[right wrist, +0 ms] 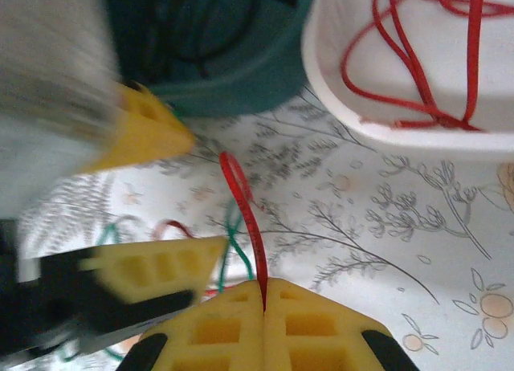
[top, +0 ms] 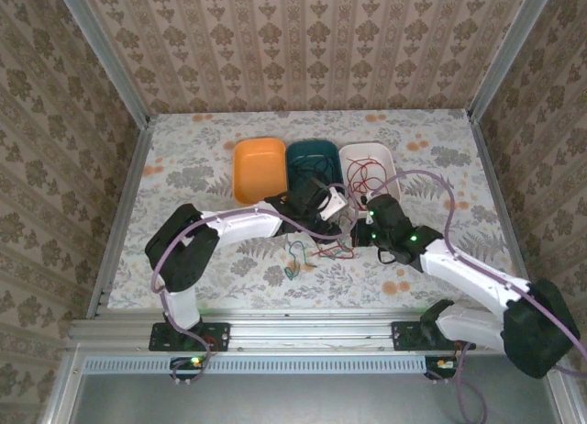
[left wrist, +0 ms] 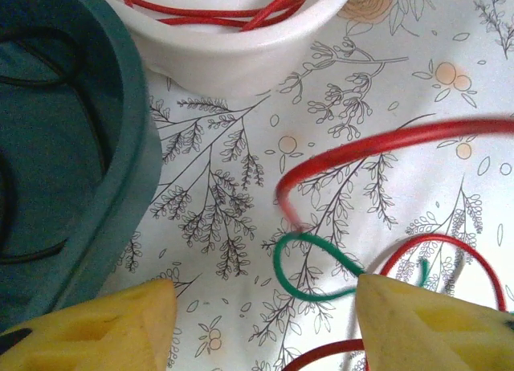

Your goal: Untangle the cables

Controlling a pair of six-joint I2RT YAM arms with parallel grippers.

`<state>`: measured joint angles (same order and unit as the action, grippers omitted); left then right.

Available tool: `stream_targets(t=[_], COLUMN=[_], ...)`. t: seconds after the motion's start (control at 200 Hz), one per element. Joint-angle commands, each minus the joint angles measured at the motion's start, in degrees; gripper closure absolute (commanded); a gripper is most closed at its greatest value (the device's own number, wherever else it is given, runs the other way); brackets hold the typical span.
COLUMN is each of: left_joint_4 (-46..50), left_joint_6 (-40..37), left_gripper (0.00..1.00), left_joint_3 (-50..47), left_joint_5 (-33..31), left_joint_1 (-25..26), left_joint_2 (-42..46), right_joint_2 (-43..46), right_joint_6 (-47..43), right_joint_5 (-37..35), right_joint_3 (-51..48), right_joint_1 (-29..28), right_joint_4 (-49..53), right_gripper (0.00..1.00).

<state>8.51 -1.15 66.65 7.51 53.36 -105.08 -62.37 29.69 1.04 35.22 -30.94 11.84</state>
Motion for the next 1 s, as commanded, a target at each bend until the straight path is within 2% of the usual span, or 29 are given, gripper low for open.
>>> stream_targets(t=[0.0,0.23,0.53,0.73,0.995], left_joint_4=[-1.02,-1.56,-1.78,-2.86,-2.98], left_joint_6=[-0.51,-0.09,0.78,1.14,2.64], left_gripper=[0.43,0.55,0.58,0.58,0.58], left_joint_3=[0.74,-0.17,-2.55,-7.79,-14.14], left_joint_5=[1.63,1.85,2.12,1.29,-0.89], left_joint_1=[-0.29,-0.62,-0.81,-1.15,-2.48], left_joint_2=[-1.14,-3.31,-4.03,1.36,9.42], right_joint_2=[4.51,10.69,15.38,14.86,14.18], right_joint_6=[-0.77,1.68,3.22,-0.97,-7.86], right_joint_5=[4.67,0.5,-7.98,-12.24,-14.21], right_joint_3=[0.91,5.74,11.75,15.67,22.86], right_joint_1=[1.81,5.65,7.64,7.61,8.7], right_joint_4=[1.14,4.26,7.5,10.97,7.4], right_gripper=[1.0,0.99,0.98,0.98,0.98])
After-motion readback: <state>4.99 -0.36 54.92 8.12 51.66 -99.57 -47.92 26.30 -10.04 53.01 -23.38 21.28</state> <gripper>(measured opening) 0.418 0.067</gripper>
